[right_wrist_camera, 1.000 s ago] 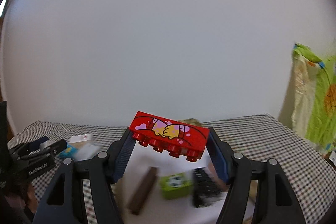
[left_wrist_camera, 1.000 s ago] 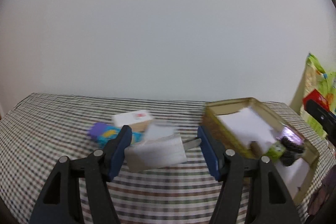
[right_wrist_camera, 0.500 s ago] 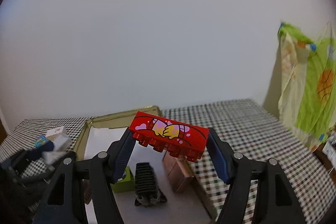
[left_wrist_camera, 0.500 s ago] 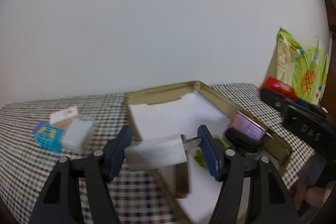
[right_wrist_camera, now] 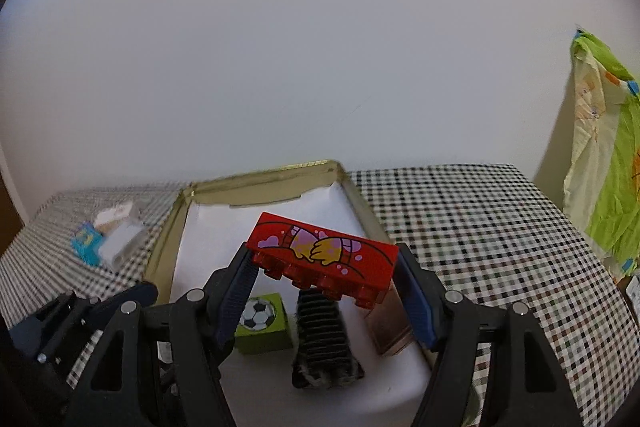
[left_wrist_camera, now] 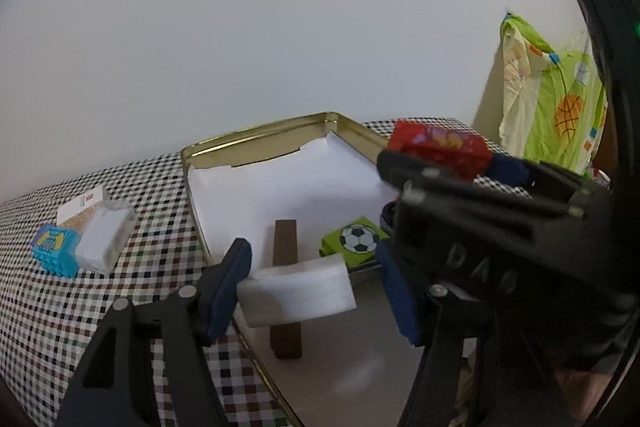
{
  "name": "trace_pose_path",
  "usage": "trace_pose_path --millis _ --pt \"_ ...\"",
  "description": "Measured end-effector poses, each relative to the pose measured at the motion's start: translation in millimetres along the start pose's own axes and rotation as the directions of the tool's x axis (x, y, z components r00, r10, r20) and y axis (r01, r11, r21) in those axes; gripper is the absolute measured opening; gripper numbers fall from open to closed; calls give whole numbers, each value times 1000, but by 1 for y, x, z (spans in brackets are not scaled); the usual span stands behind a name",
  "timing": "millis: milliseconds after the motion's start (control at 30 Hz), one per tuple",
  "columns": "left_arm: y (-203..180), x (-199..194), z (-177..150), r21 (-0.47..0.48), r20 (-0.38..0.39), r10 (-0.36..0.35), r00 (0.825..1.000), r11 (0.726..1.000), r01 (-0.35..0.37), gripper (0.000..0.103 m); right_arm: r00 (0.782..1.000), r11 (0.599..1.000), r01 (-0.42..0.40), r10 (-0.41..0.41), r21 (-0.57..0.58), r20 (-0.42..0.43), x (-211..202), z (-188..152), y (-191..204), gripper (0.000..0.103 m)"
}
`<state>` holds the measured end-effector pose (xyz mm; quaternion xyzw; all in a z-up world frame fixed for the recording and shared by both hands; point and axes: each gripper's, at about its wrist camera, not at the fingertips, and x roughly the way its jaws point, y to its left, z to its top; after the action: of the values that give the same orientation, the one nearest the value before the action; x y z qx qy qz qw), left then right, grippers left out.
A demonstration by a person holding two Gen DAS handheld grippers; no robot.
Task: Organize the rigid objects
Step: 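Carry the white block and red brick into the tin tray and open both tools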
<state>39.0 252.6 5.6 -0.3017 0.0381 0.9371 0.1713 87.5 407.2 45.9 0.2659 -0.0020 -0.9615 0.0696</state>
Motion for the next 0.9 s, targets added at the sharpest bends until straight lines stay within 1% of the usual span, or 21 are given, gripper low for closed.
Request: trace_pose_path --millis 100,133,233,467,600,700,733,800,833,867,900 --pt "1 2 0 -6 -19 10 1000 1000 -10 65 1000 1000 3 -4 -17 -25 4 -3 7 70" --pt "0 2 -1 -5 -20 13 1000 1000 -13 65 1000 1000 4 -5 -19 -31 13 0 -5 70" --pt "-4 1 -2 11 -19 20 1000 1000 -19 65 999 1000 7 -7 -15 -34 13 2 -5 70" --pt "-4 -1 -1 26 -18 41 999 999 -40 65 997 1000 -17 17 10 -70 19 1 -8 70" --pt "-4 0 -2 30 -18 48 999 998 -47 65 997 999 -30 31 14 -74 21 0 -8 70" --pt "-2 1 -3 28 -20 43 999 999 -42 65 996 998 -57 59 32 -69 20 -1 -11 71" --pt "-3 1 -3 32 -20 42 999 999 -42 65 995 997 -63 65 39 -70 21 -1 -12 73" --pt "-5 -2 -4 43 -6 43 999 998 -43 71 995 997 -68 71 48 -65 20 -2 -14 78" --pt "-8 -5 -4 55 7 46 999 997 -47 80 996 996 -69 72 53 -57 19 -1 -15 80" --pt "-9 -7 -4 62 23 50 998 997 -52 92 996 996 -70 73 55 -44 17 -1 -15 81" --pt "-10 -12 -5 67 49 54 997 996 -57 98 997 996 -70 72 57 -32 15 -1 -16 84"
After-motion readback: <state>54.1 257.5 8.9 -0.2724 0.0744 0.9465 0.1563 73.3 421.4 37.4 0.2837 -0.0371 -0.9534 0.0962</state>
